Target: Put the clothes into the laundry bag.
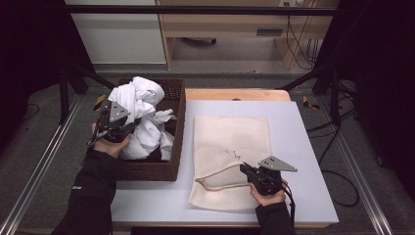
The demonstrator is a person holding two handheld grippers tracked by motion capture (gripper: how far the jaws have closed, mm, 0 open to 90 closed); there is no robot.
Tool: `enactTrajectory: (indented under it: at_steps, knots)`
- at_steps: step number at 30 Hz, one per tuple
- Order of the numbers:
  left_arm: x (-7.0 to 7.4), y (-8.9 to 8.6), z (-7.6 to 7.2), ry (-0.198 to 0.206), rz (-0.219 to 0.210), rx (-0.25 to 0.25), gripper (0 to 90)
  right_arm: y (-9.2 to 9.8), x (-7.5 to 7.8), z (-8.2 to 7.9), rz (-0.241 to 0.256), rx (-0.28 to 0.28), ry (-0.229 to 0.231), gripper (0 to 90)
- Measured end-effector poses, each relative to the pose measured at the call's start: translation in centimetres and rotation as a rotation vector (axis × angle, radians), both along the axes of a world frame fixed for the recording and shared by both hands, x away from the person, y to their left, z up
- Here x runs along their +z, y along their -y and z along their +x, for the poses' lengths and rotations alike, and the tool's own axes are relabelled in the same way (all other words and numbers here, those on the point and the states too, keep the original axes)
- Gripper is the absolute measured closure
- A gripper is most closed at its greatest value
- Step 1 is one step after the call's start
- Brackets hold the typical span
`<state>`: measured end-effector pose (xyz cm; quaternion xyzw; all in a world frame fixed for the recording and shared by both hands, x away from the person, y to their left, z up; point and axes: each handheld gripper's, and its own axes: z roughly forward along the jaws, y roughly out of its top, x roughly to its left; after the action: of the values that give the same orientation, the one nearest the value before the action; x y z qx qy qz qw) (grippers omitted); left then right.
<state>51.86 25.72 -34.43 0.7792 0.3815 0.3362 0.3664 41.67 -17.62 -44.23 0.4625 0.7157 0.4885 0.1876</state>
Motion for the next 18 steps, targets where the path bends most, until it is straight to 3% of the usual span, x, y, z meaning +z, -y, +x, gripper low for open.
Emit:
enactTrajectory:
  at_steps: [10, 13, 16, 18]
  knots:
    - [2.8, 0.3, -1.8, 0.109, -0.050, -0.024, 80.9, 0.0, 0.0, 0.0, 0.001, -0.002, 0.002, 87.2]
    - [4.1, 0.4, -2.7, 0.159, -0.078, -0.040, 81.0, 0.0, 0.0, 0.0, 0.003, -0.002, 0.003, 87.2]
    - [4.7, 0.4, -3.1, 0.179, -0.094, -0.046, 81.0, 0.0, 0.0, 0.0, -0.001, -0.001, 0.004, 87.2]
    - [5.7, 0.4, -3.7, 0.212, -0.127, -0.058, 81.0, 0.0, 0.0, 0.0, 0.002, -0.002, 0.003, 87.2]
